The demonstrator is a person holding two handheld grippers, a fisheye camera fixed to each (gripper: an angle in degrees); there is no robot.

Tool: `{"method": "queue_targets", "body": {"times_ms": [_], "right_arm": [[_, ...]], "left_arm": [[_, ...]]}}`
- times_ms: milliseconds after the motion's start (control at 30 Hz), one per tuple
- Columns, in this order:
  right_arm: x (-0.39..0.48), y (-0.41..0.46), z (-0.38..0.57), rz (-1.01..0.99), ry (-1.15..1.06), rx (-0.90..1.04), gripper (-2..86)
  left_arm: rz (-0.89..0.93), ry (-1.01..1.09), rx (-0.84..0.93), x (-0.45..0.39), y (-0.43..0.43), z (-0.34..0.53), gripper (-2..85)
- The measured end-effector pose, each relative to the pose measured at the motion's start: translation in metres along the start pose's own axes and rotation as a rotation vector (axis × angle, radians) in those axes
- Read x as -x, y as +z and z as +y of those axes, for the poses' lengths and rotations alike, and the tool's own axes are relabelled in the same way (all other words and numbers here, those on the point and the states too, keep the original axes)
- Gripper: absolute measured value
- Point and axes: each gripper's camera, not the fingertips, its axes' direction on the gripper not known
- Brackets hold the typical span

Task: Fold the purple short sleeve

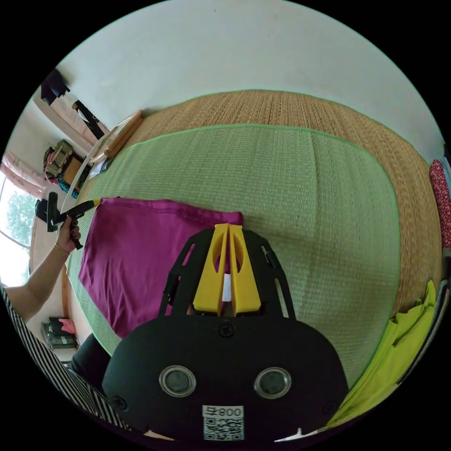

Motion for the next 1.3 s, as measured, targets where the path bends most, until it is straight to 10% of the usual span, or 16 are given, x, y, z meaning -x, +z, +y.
{"method": "queue_targets", "body": {"times_ms": [733,1300], "right_arm": [[0.029,-0.119,0.223,-0.215,0.133,0.066,7.2],[0.032,-0.147,0.299,-0.311,0.258,0.127,7.4]], "left_arm": [[0.179,-0.147,0.126,0.019,-0.046,0.19,9.0],[0.126,-0.086,0.263,-0.017,-0.015,0.178,2.8]]}}
